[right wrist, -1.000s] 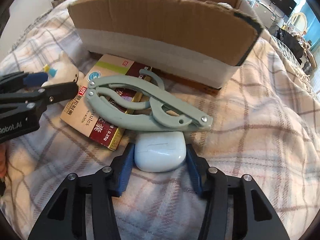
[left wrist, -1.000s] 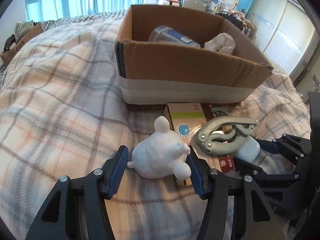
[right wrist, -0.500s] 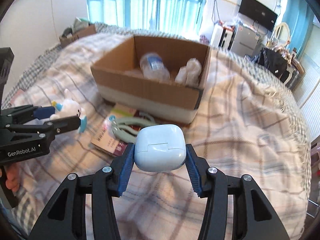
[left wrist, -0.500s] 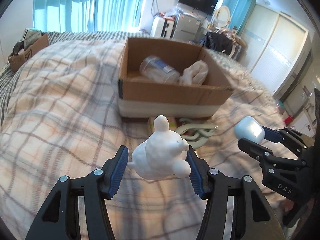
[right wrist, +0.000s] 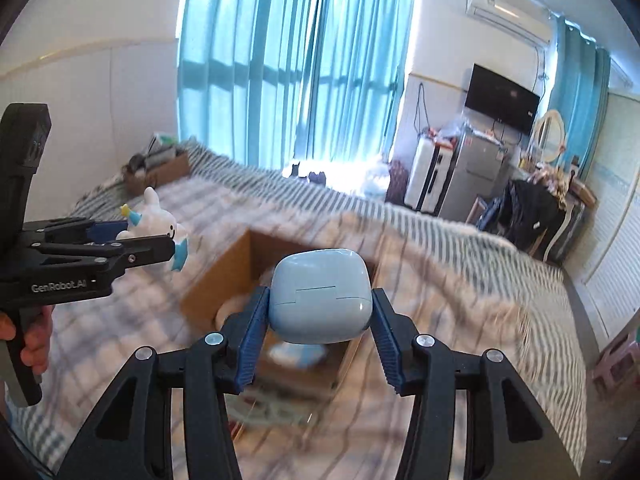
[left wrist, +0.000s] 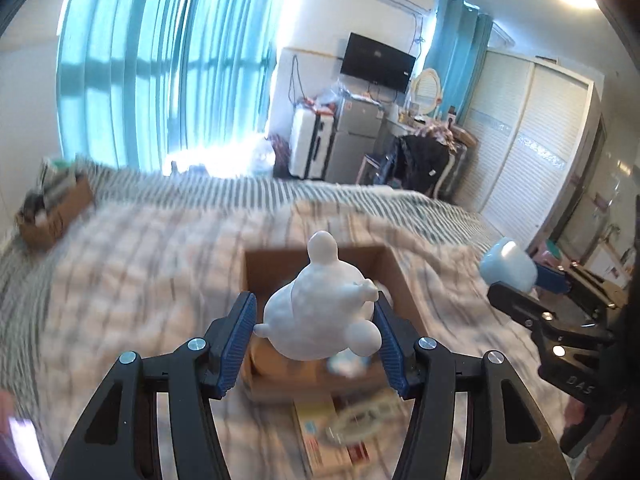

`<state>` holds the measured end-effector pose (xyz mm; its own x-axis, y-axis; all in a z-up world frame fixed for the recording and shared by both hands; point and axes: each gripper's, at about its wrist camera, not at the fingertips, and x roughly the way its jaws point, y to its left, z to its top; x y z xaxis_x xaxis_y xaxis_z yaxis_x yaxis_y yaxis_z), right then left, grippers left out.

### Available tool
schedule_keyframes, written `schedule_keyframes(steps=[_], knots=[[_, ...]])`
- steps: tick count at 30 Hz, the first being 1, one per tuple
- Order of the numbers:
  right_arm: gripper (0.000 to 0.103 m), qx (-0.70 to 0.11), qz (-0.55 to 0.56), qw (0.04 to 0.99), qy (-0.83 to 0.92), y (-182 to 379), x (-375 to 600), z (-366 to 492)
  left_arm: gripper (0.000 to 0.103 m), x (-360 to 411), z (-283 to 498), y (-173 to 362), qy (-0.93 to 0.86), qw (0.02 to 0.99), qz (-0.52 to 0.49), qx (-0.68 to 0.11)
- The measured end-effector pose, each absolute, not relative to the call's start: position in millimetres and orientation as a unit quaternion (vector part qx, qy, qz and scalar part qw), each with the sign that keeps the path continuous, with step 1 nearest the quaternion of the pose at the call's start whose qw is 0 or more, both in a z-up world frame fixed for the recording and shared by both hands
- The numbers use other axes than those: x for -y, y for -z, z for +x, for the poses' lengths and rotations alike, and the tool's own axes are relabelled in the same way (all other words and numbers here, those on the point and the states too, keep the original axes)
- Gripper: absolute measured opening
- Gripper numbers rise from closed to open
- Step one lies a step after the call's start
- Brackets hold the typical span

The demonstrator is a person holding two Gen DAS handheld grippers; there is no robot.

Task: Organize objects
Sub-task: 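Lower the figurine and earbud case into the box while both grippers open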

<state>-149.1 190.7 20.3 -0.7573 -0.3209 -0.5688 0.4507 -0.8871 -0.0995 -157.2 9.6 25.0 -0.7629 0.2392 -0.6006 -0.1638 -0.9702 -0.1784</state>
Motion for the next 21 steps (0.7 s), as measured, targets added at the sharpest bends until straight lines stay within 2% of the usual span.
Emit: schedule_keyframes(steps=[6,11,16,21], knots=[[0.049,-0.121,0.297,0.197,0.926,-18.9,-176.4,-221.8,0.059,-17.4,-226.3,-14.0,-0.935,0.107,-0.336,0.039],[0.049,-0.117,0.342,0.198,0.911,33.6,-163.3,-268.2,0.059,-23.3,-264.8,45.1,-0.915,0.114,-0.386,0.036],[0.049,-0.122,0.377,0.207,0.895,82.6,-154.3,-291.9,0.059,-26.0,-282.3,89.5,-0.898,0.123,-0.420,0.036],[0.050,-0.102,0.367,0.205,0.901,78.6,-163.2,-298.6,0.060,-28.8,-281.1,88.3,-0.897,0.122,-0.424,0.036]])
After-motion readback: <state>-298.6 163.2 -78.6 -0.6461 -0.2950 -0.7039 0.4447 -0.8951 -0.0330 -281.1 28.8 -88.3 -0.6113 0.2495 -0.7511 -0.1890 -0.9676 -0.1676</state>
